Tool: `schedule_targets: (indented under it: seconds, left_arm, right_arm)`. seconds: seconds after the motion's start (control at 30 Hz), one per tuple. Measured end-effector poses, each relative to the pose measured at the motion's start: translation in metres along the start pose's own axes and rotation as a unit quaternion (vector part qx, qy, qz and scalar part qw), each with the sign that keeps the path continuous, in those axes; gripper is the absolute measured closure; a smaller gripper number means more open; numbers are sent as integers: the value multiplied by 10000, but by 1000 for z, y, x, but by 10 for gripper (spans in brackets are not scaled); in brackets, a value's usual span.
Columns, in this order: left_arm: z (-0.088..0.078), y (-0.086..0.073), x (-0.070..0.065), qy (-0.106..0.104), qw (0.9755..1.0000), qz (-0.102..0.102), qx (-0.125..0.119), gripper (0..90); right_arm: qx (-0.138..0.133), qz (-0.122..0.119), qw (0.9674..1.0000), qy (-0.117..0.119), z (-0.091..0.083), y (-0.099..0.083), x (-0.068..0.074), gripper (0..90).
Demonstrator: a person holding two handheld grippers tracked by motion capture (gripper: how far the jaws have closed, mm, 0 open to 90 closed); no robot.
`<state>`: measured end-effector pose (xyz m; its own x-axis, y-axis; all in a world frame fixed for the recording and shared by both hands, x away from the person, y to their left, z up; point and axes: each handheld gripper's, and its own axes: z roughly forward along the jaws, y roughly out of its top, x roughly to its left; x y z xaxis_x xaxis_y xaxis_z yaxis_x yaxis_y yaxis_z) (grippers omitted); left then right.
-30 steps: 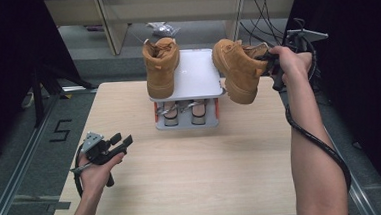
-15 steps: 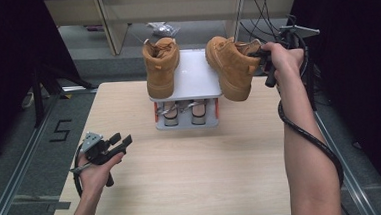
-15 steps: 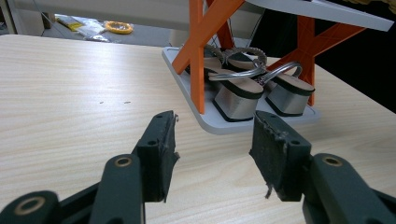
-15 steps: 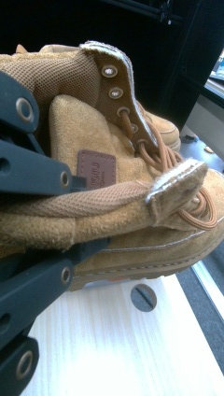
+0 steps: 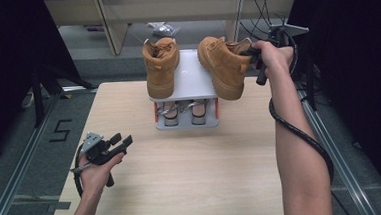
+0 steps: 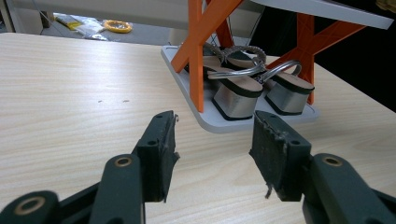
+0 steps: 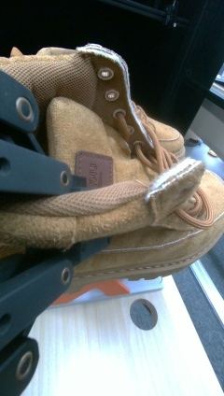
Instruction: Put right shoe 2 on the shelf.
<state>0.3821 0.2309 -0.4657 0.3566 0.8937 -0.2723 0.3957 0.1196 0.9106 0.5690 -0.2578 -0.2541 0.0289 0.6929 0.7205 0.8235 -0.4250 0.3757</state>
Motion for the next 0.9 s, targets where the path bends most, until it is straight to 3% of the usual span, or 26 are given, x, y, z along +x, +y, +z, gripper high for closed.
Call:
schedule_targets:
  seconds: [0.47,0.9]
  left_arm:
    - [-1,1,0,5,10000,15,-5,491]
    - [-1,1,1,5,10000,3,-18,491]
  right_arm:
    - [70,-30,10000,0,19,0,19,812]
    - [-49,-80,9999,42,34,-3,30,809]
